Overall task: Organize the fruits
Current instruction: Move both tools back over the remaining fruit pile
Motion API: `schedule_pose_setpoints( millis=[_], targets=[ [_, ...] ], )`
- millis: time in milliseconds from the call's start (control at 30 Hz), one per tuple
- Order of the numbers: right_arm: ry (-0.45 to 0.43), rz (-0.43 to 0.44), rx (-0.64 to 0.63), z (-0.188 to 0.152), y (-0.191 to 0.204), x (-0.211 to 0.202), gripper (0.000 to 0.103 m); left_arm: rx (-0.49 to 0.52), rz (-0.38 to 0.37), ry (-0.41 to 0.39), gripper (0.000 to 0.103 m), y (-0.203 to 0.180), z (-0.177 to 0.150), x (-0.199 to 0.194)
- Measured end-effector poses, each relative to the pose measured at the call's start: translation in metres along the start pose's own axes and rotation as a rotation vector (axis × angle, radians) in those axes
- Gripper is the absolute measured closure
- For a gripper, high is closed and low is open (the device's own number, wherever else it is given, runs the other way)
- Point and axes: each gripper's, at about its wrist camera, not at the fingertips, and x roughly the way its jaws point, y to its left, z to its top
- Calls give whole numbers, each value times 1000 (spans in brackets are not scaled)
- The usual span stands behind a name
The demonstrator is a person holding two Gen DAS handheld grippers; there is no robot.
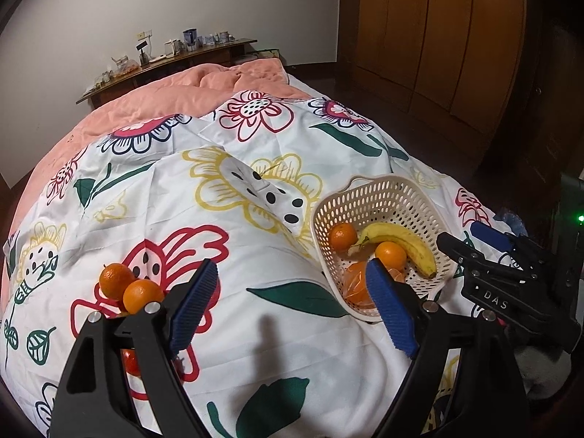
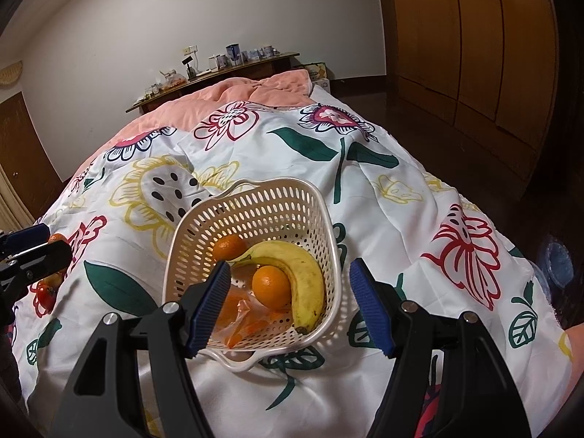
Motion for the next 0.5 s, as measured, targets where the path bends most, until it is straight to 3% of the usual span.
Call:
schedule_pose_setpoints(
  millis=[500],
  targets=[
    [12, 33, -22, -1, 18, -3, 35, -84, 32, -14, 18, 36, -16, -11]
  ],
)
